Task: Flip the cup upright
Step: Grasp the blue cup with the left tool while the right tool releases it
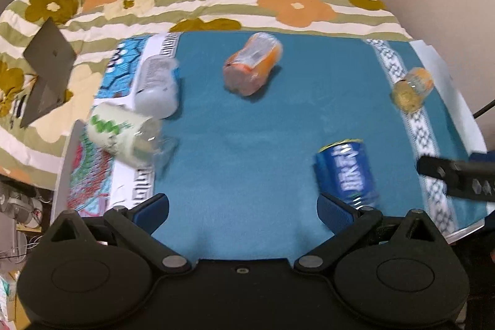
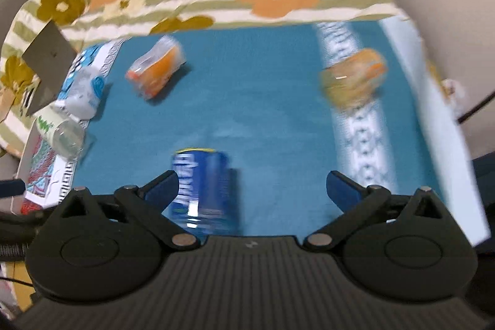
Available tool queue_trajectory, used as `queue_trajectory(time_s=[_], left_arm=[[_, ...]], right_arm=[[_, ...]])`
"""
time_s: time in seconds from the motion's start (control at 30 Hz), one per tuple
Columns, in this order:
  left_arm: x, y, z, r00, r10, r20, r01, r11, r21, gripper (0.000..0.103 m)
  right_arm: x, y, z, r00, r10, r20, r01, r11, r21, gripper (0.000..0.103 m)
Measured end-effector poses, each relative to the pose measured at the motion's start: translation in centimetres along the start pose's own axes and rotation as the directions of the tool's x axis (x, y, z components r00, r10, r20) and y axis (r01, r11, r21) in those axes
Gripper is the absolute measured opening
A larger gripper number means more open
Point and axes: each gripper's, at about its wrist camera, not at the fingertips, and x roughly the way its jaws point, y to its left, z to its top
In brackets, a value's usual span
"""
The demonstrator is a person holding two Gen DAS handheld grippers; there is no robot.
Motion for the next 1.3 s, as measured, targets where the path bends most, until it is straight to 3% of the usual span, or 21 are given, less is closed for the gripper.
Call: queue_trajectory(time_s=[0.17, 0.4, 0.57, 0.9, 1.07, 1.17, 1.3], left_arm=[[1.4, -3.1, 1.8, 1.0, -0.011, -0.021, 0.011, 1.0, -0.019, 0.103], [5.2, -6.7, 3.5, 0.994, -0.03, -0.106, 0.024, 0.998, -0.064, 0.101], [7.8, -8.2, 4.0, 0.986, -0.028, -0.164, 0.013, 0.996, -0.091, 0.098], [10.5, -9.1, 4.8, 0.979, 0.005, -0.202, -0.026, 0.995, -0.101, 0.098], [11.7, -9.0, 4.9, 0.971, -0.012, -0.241, -0.018, 0.993, -0.12, 0.087], [12.5, -8.9, 4.7, 0.962, -0.038, -0.27, 0.0, 0.99, -0.138, 0.065], [12.9, -8.7, 4.4, 0.96, -0.055, -0.276, 0.012, 0.988, -0.154, 0.062]], right_arm=[[-1.3, -4.3, -1.2, 0.998, -0.054, 0.02, 0.053, 0.998, 0.046, 0.103], [-0.2, -8.5, -2.8, 0.999, -0.038, 0.015, 0.036, 0.997, 0.072, 0.103], [1.2, -10.0, -3.2, 1.0, -0.003, -0.006, 0.003, 0.997, 0.076, 0.103], [4.1, -11.0, -3.2, 0.998, 0.048, -0.05, -0.045, 0.997, 0.063, 0.103], [4.7, -11.0, -2.9, 0.997, 0.061, -0.056, -0.058, 0.996, 0.061, 0.103], [4.9, -10.9, -2.9, 0.996, 0.066, -0.058, -0.063, 0.996, 0.059, 0.103], [4.9, -10.8, -2.9, 0.996, 0.071, -0.055, -0.068, 0.996, 0.056, 0.103]])
